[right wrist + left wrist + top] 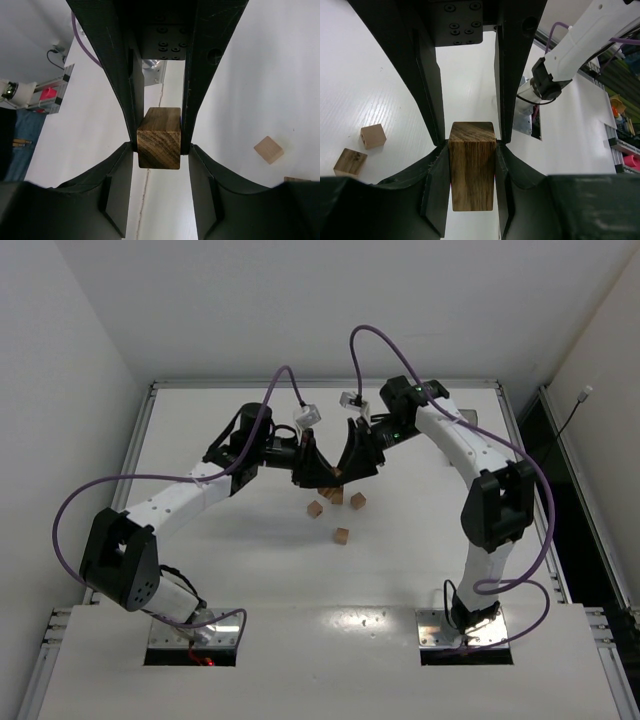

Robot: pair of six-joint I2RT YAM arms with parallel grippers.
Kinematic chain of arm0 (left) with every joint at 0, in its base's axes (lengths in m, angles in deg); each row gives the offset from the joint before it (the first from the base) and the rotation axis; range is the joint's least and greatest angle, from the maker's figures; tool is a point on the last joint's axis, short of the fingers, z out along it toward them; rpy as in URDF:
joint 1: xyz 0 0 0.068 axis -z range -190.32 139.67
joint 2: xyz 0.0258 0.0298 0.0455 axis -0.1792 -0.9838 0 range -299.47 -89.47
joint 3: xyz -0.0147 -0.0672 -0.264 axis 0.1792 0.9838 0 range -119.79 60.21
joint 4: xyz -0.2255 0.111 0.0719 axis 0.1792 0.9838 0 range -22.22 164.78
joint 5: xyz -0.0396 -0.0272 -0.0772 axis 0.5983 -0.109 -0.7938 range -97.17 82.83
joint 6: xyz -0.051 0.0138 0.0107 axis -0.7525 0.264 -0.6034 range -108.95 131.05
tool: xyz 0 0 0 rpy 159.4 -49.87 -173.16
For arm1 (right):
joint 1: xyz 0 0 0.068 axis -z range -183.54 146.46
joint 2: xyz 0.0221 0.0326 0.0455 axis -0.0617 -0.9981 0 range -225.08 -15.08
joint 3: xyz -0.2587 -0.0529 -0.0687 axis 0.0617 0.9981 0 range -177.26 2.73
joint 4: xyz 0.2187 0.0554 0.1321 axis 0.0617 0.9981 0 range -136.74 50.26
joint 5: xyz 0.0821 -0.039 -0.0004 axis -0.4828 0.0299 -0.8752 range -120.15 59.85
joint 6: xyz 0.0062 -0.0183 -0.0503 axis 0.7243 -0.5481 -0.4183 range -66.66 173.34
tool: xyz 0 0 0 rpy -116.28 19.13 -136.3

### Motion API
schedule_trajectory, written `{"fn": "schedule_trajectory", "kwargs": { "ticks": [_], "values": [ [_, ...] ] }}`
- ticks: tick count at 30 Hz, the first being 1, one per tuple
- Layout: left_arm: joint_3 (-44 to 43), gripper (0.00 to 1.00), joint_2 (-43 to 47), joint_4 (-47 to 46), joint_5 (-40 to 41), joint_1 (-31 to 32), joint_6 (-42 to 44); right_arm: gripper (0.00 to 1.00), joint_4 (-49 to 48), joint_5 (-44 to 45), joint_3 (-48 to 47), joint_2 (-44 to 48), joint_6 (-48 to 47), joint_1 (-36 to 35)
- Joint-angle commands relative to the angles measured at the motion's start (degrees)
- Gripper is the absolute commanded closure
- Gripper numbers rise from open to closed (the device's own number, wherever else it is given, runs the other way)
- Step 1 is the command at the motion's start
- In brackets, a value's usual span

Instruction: Build the wood block tower

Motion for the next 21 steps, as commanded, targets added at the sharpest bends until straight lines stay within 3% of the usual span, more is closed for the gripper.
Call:
{"fn": "schedule_trajectory", "kwargs": {
  "ticks": [1,2,3,9,13,21],
  "values": [
    [-2.14,1.0,0.56,2.68,0.11,0.78,3.82,1.0,-0.07,-2.33,-0.93,0.31,-2.69,-0.43],
    [-3.44,0.95,0.56,4.26,0.81,0.78,5.39,1.0,-0.06,-2.33,-0.93,0.31,-2.7,-0.43],
    [-3.46,0.74,0.56,5.85,2.47,0.78,6.28,1.0,-0.06,-1.64,-0.93,0.31,-3.31,-0.43],
    [-4.42,0.45,1.08,15.34,6.34,-0.36,11.91,1.0,-0.06,1.0,0.22,2.15,-3.31,0.19],
    [-4.42,0.34,3.01,20.01,8.82,-1.68,14.72,1.0,-0.06,3.38,1.53,2.69,-4.45,1.42],
    [1.81,0.36,6.18,17.82,11.09,-7.83,9.72,1.0,-1.81,9.16,4.95,4.44,-5.07,2.04]
  ]
}}
